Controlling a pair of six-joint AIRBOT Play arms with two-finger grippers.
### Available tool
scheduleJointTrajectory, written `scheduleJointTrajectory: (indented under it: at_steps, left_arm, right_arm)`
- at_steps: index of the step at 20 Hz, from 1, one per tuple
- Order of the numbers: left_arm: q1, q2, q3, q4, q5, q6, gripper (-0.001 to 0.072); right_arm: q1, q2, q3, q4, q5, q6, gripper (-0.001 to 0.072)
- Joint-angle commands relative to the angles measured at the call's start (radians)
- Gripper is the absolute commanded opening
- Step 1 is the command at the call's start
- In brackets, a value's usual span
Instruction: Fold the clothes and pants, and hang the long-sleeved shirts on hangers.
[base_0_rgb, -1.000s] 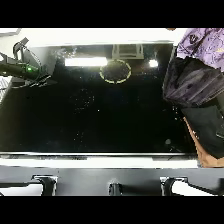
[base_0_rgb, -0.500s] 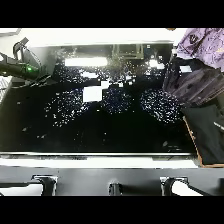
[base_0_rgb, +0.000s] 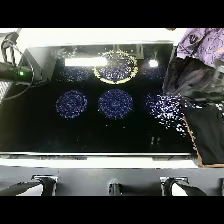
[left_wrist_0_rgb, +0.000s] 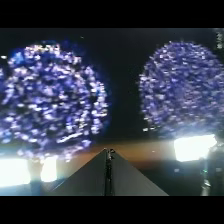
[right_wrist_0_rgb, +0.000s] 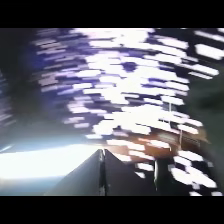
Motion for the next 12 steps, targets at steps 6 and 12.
scheduleJointTrajectory:
  at_steps: [6, 12]
  left_arm:
    - [-0.007, 0.134, -0.173, 0.116, 0.114, 0.021, 0.0020]
    - [-0.008, 0.127, -0.173, 0.113, 0.092, 0.011, 0.0022]
  right_arm:
    - [0.420, 0.016, 0.001, -0.044, -0.045, -0.018, 0.0033]
    - [0.423, 0.016, 0.001, -0.043, -0.026, -0.018, 0.0035]
